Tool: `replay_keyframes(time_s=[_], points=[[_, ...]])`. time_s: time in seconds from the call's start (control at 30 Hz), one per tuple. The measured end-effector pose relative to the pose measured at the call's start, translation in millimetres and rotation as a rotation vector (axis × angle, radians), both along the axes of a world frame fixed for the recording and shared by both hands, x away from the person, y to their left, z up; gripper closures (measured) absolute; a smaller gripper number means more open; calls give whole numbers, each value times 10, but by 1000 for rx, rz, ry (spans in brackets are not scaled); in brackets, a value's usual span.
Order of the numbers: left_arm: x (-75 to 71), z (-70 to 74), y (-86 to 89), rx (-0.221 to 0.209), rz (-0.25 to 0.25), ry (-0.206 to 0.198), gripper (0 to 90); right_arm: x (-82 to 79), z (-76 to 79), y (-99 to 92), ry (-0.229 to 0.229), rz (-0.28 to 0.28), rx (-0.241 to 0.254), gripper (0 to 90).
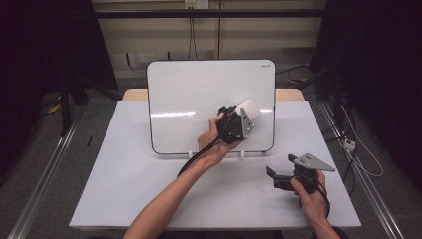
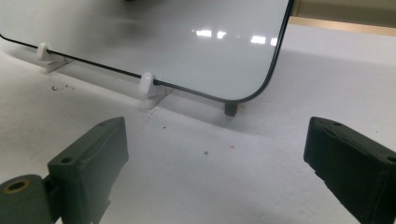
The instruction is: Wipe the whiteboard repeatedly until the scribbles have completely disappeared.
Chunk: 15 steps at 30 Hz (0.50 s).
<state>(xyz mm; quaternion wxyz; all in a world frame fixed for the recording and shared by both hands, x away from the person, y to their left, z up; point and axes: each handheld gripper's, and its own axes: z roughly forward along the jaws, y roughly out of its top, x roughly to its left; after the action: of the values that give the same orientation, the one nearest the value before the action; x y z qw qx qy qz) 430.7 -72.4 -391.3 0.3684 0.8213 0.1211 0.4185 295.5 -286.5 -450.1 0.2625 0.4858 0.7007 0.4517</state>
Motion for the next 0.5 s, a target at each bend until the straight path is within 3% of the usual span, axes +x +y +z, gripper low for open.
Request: replay_keyframes(time_s=[0.4, 0.5], points=[[-170, -178, -246, 69, -71, -9, 311, 11, -3, 27, 6, 6, -4, 65], [-326, -342, -298, 134, -126, -9, 310, 10, -4, 20, 6, 8, -2, 65]])
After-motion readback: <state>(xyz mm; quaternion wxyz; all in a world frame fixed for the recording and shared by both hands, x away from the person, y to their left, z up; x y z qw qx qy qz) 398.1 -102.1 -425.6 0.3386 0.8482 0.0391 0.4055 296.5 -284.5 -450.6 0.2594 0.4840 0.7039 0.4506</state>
